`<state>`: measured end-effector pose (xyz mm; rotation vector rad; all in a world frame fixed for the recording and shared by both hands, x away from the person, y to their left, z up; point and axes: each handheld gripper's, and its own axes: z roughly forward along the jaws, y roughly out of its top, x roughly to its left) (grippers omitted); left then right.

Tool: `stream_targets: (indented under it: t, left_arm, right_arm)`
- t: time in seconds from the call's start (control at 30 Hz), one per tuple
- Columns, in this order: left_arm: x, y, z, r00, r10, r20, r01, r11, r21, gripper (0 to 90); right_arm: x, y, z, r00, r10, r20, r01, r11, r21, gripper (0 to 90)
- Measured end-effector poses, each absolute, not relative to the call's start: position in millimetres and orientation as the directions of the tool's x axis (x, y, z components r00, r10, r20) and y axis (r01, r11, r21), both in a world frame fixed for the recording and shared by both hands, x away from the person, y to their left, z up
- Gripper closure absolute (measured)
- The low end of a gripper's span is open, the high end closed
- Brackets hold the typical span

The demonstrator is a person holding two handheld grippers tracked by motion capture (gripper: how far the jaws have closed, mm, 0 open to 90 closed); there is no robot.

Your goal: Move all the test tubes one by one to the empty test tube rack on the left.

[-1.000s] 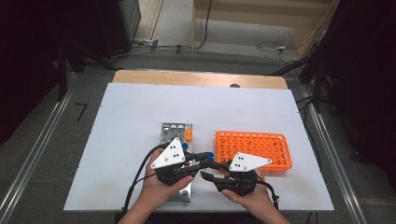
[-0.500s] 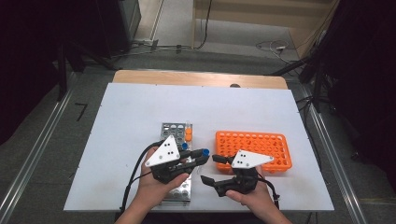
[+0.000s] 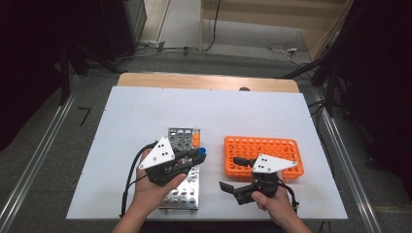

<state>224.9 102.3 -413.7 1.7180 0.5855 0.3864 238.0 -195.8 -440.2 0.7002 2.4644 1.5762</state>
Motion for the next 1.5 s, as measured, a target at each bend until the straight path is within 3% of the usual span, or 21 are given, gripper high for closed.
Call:
stream_targets:
  t: [0.33,1.5]
  left_arm:
    - [228.8,111.2,-420.7,0.760,0.646,-0.073,0.169,-0.087,0.982,77.4]
    - [226.5,115.1,-442.0,0.755,0.651,-0.082,0.233,-0.149,0.961,77.0]
  right_arm:
    - [241.1,-213.4,-439.3,-0.858,0.498,0.123,0.322,0.337,0.885,6.8]
    - [238.6,-253.1,-440.5,-0.807,0.579,0.119,0.350,0.305,0.886,6.8]
